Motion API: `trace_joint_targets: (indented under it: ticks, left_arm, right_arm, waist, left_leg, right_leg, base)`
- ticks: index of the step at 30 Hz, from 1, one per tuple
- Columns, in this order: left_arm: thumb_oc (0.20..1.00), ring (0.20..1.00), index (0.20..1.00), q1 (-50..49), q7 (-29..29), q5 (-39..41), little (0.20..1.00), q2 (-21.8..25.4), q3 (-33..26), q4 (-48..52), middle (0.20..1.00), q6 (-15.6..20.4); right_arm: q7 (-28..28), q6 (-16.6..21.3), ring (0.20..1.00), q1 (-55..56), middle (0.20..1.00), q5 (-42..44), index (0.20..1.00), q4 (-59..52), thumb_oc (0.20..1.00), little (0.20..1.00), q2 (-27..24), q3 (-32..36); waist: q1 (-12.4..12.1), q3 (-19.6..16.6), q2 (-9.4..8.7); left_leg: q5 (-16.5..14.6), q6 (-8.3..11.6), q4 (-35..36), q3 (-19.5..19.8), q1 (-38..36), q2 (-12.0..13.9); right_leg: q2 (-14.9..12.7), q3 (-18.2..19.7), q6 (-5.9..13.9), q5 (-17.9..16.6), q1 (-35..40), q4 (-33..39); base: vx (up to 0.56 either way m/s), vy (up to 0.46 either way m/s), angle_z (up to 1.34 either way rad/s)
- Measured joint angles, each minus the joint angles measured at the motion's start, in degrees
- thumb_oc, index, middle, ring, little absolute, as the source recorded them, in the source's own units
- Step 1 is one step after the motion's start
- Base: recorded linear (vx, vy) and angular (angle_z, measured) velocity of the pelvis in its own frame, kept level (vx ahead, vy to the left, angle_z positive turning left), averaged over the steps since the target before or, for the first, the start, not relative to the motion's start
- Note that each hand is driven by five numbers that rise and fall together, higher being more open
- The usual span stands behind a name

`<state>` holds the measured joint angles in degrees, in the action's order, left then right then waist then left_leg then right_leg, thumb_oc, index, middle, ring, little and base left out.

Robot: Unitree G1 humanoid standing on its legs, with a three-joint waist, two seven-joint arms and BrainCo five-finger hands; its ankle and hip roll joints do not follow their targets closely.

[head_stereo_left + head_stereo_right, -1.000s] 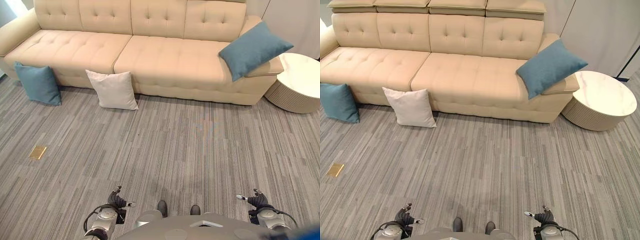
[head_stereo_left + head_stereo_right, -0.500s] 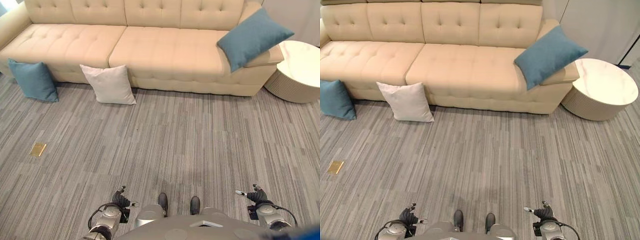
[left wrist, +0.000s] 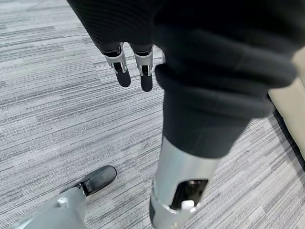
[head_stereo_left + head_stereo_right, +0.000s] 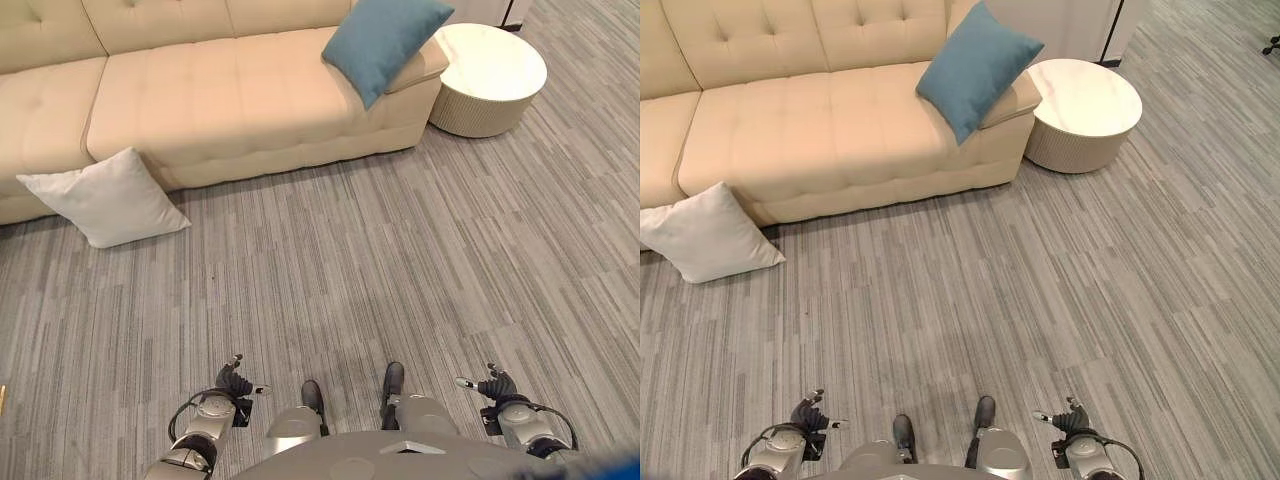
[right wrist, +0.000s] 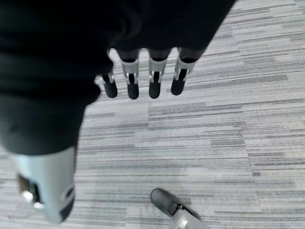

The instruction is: Pick up all the scattered cushions and arrange them neatly on the sofa.

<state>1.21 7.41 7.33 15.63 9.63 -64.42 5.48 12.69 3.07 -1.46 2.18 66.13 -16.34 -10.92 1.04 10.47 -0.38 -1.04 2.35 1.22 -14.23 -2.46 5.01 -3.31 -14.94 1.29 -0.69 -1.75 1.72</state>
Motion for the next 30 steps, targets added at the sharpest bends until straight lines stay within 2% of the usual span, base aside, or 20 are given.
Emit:
trace_joint_targets:
  ticks: [2, 3, 4, 5, 6, 8, 10, 12, 13, 15, 16, 18, 20, 22, 23, 25, 26, 27, 29, 30]
  left_arm:
    - [1.000, 1.000, 1.000, 0.6, 0.1, 0.0, 1.000, -1.3, 0.9, -0.1, 1.000, 0.0]
    - [1.000, 1.000, 1.000, 2.0, 0.2, 1.6, 1.000, -1.7, 0.6, 3.3, 1.000, 0.6]
    - [1.000, 1.000, 1.000, 3.9, 0.0, 1.8, 1.000, -0.3, 1.6, 4.8, 1.000, 1.0]
    - [1.000, 1.000, 1.000, 4.0, 0.0, 2.1, 1.000, -0.1, 1.9, 4.5, 1.000, 0.9]
    - [1.000, 1.000, 1.000, 3.0, 0.0, 2.1, 1.000, -0.1, 1.7, 1.6, 1.000, 0.8]
    - [1.000, 1.000, 1.000, 2.8, 0.0, 2.1, 1.000, 0.4, 0.8, -0.5, 1.000, -0.3]
    - [1.000, 1.000, 1.000, -1.3, 0.0, 2.1, 1.000, 0.9, -2.1, -0.5, 1.000, -0.7]
    - [1.000, 1.000, 1.000, -3.1, -0.5, 1.6, 1.000, -0.6, 0.8, -0.1, 1.000, -0.6]
    - [1.000, 1.000, 1.000, -3.0, -0.7, 0.7, 1.000, 0.3, 1.1, 0.4, 1.000, -0.2]
    - [1.000, 1.000, 1.000, 0.8, -0.8, 0.4, 1.000, 1.0, 1.6, -0.1, 1.000, -0.4]
    - [1.000, 1.000, 1.000, 2.3, -0.7, 0.4, 1.000, 0.8, 1.5, 0.2, 1.000, -0.1]
    - [1.000, 1.000, 1.000, 3.7, -0.7, 0.4, 1.000, -0.6, 1.2, 0.0, 1.000, -0.1]
    - [1.000, 1.000, 1.000, 4.2, -0.7, 0.4, 1.000, -0.6, 0.8, -0.1, 1.000, 0.0]
    - [1.000, 1.000, 1.000, 1.5, -0.7, 0.4, 1.000, -0.2, 0.5, -0.1, 1.000, -0.1]
    - [1.000, 1.000, 1.000, 1.1, -0.8, 0.3, 1.000, -0.7, 1.3, -0.3, 1.000, -0.1]
    - [1.000, 1.000, 1.000, -0.5, -0.8, 0.0, 1.000, -1.4, 1.5, -0.4, 1.000, -0.1]
    - [1.000, 1.000, 1.000, -0.9, -0.8, 0.0, 1.000, -1.8, 1.5, -0.4, 1.000, -0.1]
    - [1.000, 1.000, 1.000, -0.7, -0.8, 0.0, 1.000, -1.4, 1.5, 0.1, 1.000, 0.0]
    - [1.000, 1.000, 1.000, 0.7, -0.9, 0.0, 1.000, -1.1, 1.4, 0.1, 1.000, -0.1]
    - [1.000, 1.000, 1.000, 2.3, -0.9, 0.1, 1.000, -0.2, 1.6, -0.1, 1.000, -0.1]
  right_arm:
    - [0.1, 0.8, 1.000, 0.0, 1.000, 1.0, 1.000, -1.3, 1.000, 1.000, -0.4, 1.3]
    - [0.4, 0.8, 1.000, -2.7, 1.000, 1.4, 1.000, -0.9, 1.000, 1.000, 0.4, 2.6]
    - [0.5, 1.1, 1.000, -5.0, 1.000, 1.6, 1.000, 1.1, 1.000, 1.000, 0.6, 2.3]
    - [0.9, 1.0, 1.000, -7.3, 1.000, 1.7, 1.000, 1.8, 1.000, 1.000, -0.2, 0.1]
    - [1.1, 1.1, 1.000, -7.9, 1.000, 1.7, 1.000, 1.4, 1.000, 1.000, -0.5, -1.5]
    - [0.9, 0.9, 1.000, -7.1, 1.000, 1.7, 1.000, 0.7, 1.000, 1.000, -0.2, -2.4]
    - [0.9, 1.1, 1.000, -2.3, 1.000, 1.6, 1.000, 0.1, 1.000, 1.000, 0.9, -2.8]
    - [0.8, 0.7, 1.000, 0.0, 1.000, 1.5, 1.000, 0.2, 1.000, 1.000, -1.8, -3.6]
    - [0.8, 0.7, 1.000, 0.2, 1.000, 1.4, 1.000, 0.1, 1.000, 1.000, -0.4, -2.8]
    - [0.3, 0.8, 1.000, -1.0, 1.000, 1.1, 1.000, -2.3, 1.000, 1.000, -0.5, -4.1]
    - [0.2, 0.8, 1.000, -1.8, 1.000, 1.0, 1.000, -3.4, 1.000, 1.000, -0.6, -3.6]
    - [-0.2, 1.2, 1.000, -3.6, 1.000, 0.9, 1.000, -5.6, 1.000, 1.000, -1.2, -3.8]
    - [-0.4, 0.9, 1.000, -3.5, 1.000, 0.9, 1.000, -5.7, 1.000, 1.000, -0.9, -4.8]
    - [-0.6, 0.4, 1.000, -2.1, 1.000, 0.9, 1.000, -4.3, 1.000, 1.000, 0.0, -4.7]
    - [-0.7, 0.4, 1.000, -0.7, 1.000, 0.9, 1.000, -3.9, 1.000, 1.000, -0.1, -3.6]
    - [-0.7, 0.4, 1.000, -0.5, 1.000, 1.0, 1.000, -1.9, 1.000, 1.000, -0.1, -2.9]
    - [-0.7, 0.5, 1.000, -0.1, 1.000, 1.0, 1.000, -1.8, 1.000, 1.000, -0.2, -2.5]
    - [-0.7, 1.2, 1.000, -1.3, 1.000, 1.1, 1.000, -1.9, 1.000, 1.000, -0.6, -2.4]
    - [-0.7, 2.4, 1.000, -4.9, 1.000, 1.5, 1.000, -1.8, 1.000, 1.000, -0.5, -2.0]
    - [-0.7, 2.2, 1.000, -7.1, 1.000, 1.9, 1.000, -0.3, 1.000, 1.000, 0.5, -1.6]
  waist:
    - [-0.6, 0.5, -1.77]
    - [-1.9, 2.9, -3.05]
    - [-3.2, 4.5, -4.74]
    - [-4.0, 5.4, -5.60]
    - [-4.1, 5.3, -4.28]
    - [-5.1, 5.4, -4.43]
    - [-4.5, 0.9, -8.58]
    - [-3.7, -1.7, -3.13]
    - [-3.7, -2.7, -3.83]
    - [-1.7, -2.2, -3.53]
    - [-2.1, -0.8, -2.43]
    - [-1.9, 1.4, 0.93]
    - [-1.3, 2.4, -0.65]
    - [-0.8, 1.9, -3.62]
    - [-0.6, 1.6, -3.97]
    - [-0.8, 0.3, -3.89]
    - [-0.8, -1.2, -3.85]
    - [-2.5, -1.8, -4.47]
    - [-3.9, -0.8, -5.20]
    - [-4.2, 1.7, -6.89]
  left_leg:
    - [1.0, 3.46, -14.0, 7.0, 7.2, 1.1]
    - [7.8, 7.69, -40.8, 16.5, 23.8, 0.8]
    - [4.8, 5.28, -44.6, 22.0, 32.0, -5.0]
    - [4.7, 4.32, -25.4, 19.5, 32.5, -7.0]
    - [5.0, 4.34, -4.7, 16.4, 29.9, -6.3]
    - [4.9, 1.90, -6.7, 14.1, 29.6, -6.4]
    - [2.3, -4.91, -13.4, 9.6, 22.2, -11.4]
    - [4.0, -8.45, -3.3, 10.8, 9.1, -8.4]
    - [4.9, -10.11, 0.5, 11.6, 5.8, -8.7]
    - [1.1, -11.56, -1.6, 13.7, 5.0, -10.5]
    - [0.6, -11.91, -1.0, 13.4, 2.7, -10.6]
    - [-3.8, -13.61, -0.3, 15.0, -2.3, -9.7]
    - [-6.6, -11.22, 0.0, 16.7, -6.4, -10.5]
    - [-9.8, -8.65, 0.0, 19.8, -11.1, -10.9]
    - [-11.1, -6.86, -1.5, 22.6, -13.8, -10.2]
    - [-9.3, -2.55, -7.8, 24.5, -14.2, -8.8]
    - [-8.8, 0.38, -14.7, 23.8, -11.7, -8.7]
    - [-9.5, 2.21, -30.9, 19.8, -2.3, -9.0]
    - [-9.7, 1.83, -42.3, 18.4, 10.4, -9.3]
    - [-10.0, -0.26, -42.6, 16.4, 16.4, -8.8]
  right_leg:
    - [1.1, -0.1, -2.53, 0.3, 1.4, 2.5]
    - [1.6, -0.5, -7.53, 2.9, -0.5, -1.6]
    - [1.7, 0.6, -7.92, 3.9, -0.2, -2.2]
    - [2.5, 1.2, -7.00, 4.5, 1.5, 0.0]
    - [5.7, 1.1, -7.06, 4.5, 4.7, 2.6]
    - [7.4, 2.2, -7.42, 5.1, 7.5, 3.6]
    - [3.9, 3.5, -1.76, 8.0, 11.1, 2.5]
    - [7.7, 3.2, 2.21, 10.9, 10.2, -8.0]
    - [5.0, 3.3, 2.91, 15.2, 4.3, -21.1]
    - [0.6, 6.4, 5.87, 14.5, -7.1, -41.9]
    - [-0.7, 6.1, 5.50, 14.8, -11.1, -47.4]
    - [1.2, 7.1, 3.24, 14.8, -17.4, -37.2]
    - [2.2, 7.9, 2.44, 8.9, -20.8, -18.4]
    - [2.8, 7.5, 2.60, 4.7, -21.4, -12.5]
    - [2.7, 8.0, -0.29, -0.7, -18.6, -12.8]
    - [3.7, 7.9, -4.57, -3.7, -12.1, -9.5]
    - [3.9, 7.1, -7.27, -4.7, -8.4, -5.9]
    - [4.0, 6.9, -8.25, -4.4, -4.6, -1.1]
    - [4.2, 7.7, -10.13, -2.0, -1.8, 0.7]
    - [3.3, 7.9, -10.28, -1.0, 0.6, 1.3]
  base:
    - [0.17, -0.249, 0.44]
    - [0.40, -0.100, 0.22]
    - [0.44, 0.045, -0.17]
    - [0.48, 0.131, -0.72]
    - [0.44, 0.201, -0.95]
    - [0.42, 0.248, -0.96]
    - [0.28, 0.240, -0.65]
    - [0.19, 0.238, -0.20]
    - [0.19, 0.293, -0.16]
    - [0.24, 0.229, 0.31]
    - [0.33, 0.127, 0.21]
    - [0.40, 0.060, -0.15]
    - [0.36, 0.003, 0.43]
    - [0.39, -0.071, 0.94]
    - [0.35, -0.113, 1.25]
    - [0.24, -0.109, 1.11]
    - [0.11, -0.090, 0.85]
    - [0.14, -0.095, 0.49]
    - [0.20, -0.046, 0.05]
    - [0.18, 0.029, -0.02]
